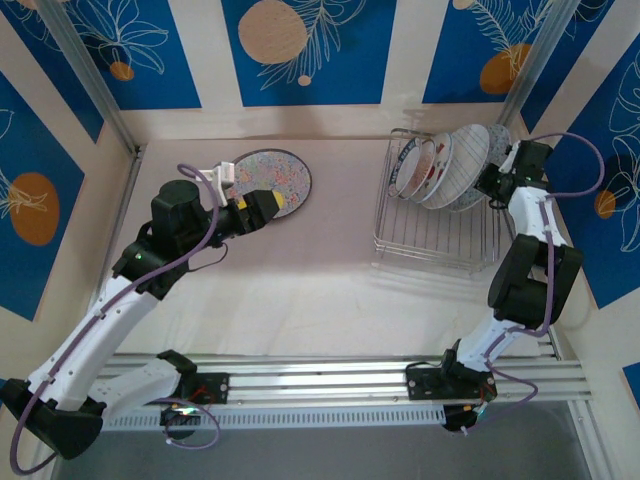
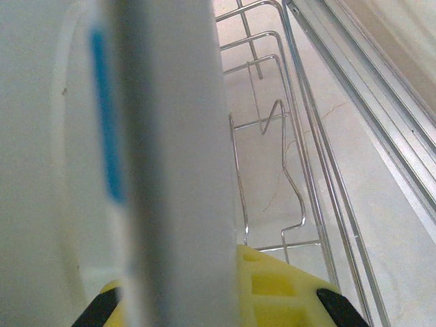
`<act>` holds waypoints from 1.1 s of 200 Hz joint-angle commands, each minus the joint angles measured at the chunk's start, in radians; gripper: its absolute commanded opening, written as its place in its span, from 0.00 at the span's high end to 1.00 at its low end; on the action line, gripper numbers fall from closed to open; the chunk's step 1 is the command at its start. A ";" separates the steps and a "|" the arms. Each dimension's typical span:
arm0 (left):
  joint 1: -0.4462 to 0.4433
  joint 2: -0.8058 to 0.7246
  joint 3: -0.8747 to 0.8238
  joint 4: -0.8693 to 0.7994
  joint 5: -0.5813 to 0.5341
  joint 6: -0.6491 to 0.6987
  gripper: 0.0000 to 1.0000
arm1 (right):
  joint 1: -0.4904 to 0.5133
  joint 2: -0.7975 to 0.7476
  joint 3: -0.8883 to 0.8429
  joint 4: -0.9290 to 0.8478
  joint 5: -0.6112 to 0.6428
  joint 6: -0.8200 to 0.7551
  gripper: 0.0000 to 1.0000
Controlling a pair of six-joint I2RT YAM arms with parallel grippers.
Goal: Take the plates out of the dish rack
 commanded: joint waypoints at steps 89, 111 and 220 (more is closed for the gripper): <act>-0.008 0.000 0.028 0.045 0.012 0.003 0.27 | 0.034 -0.214 0.023 -0.096 0.264 0.031 1.00; -0.008 -0.002 0.031 0.046 0.013 0.003 0.27 | 0.035 -0.244 0.029 -0.124 0.296 0.043 1.00; -0.008 -0.009 0.027 0.066 0.026 0.003 0.27 | 0.041 -0.387 0.065 -0.239 0.392 0.095 1.00</act>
